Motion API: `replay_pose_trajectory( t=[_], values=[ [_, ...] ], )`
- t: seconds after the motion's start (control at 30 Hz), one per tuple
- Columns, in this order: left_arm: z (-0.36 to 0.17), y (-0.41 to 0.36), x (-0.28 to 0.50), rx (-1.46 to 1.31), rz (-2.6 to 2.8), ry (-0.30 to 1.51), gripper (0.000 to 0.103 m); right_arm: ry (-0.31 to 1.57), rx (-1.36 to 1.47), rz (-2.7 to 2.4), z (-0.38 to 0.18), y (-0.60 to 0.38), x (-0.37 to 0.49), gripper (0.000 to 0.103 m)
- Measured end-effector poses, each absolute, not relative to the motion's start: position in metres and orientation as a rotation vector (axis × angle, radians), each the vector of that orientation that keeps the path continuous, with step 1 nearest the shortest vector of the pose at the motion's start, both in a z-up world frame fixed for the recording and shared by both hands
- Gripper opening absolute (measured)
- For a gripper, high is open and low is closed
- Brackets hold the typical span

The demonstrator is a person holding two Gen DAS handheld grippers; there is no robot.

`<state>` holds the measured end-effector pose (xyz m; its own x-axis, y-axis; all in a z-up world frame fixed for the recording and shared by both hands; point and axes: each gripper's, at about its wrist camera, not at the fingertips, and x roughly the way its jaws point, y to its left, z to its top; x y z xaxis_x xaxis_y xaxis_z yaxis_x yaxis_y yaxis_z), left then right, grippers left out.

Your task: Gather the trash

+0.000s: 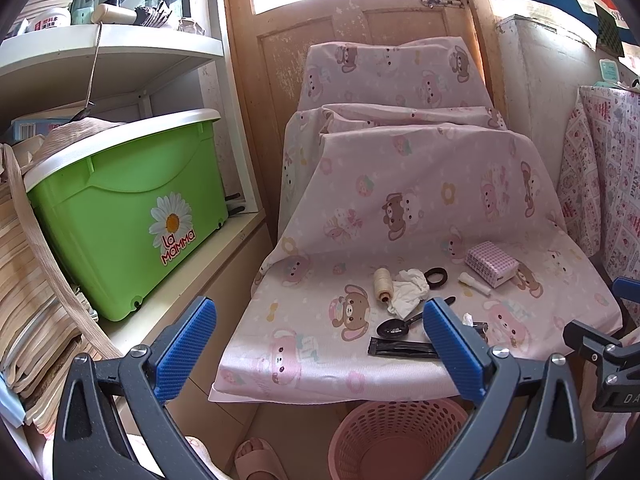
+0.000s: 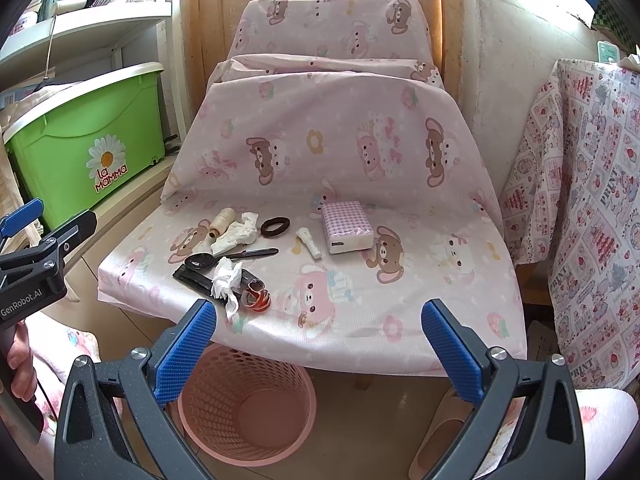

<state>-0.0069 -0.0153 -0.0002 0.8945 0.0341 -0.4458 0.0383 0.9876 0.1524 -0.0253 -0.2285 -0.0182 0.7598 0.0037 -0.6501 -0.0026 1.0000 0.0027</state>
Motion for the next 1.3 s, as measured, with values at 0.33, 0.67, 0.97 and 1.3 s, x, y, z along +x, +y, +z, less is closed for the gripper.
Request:
replay_pose_trajectory(
  t=[0.33,0.67,0.97,1.3],
  values=[
    [-0.005,-0.019,-0.007,0.177,-0.006,0.479,0.102,0.717,0.001,-0.005,-0.021,-0.229,-0.025,0.103],
    [-0.021,-0.022,0.007,0.158,-0.039,0.577,0.102,0.764,0.020,-0.015,-0.032,-0.233,-0.017,0.103],
    [-0.054,-0.033,0.042,0.087,-0.183,0.758,0.066,0.824,0.039,-0.013,-0.050,-0.235,-0.006,0.103],
    [-0.093,-0.050,0.082,-0.009,-0.280,0.922,0.044,0.864,0.050,0.003,-0.062,-0.232,0.009,0.090]
  ],
)
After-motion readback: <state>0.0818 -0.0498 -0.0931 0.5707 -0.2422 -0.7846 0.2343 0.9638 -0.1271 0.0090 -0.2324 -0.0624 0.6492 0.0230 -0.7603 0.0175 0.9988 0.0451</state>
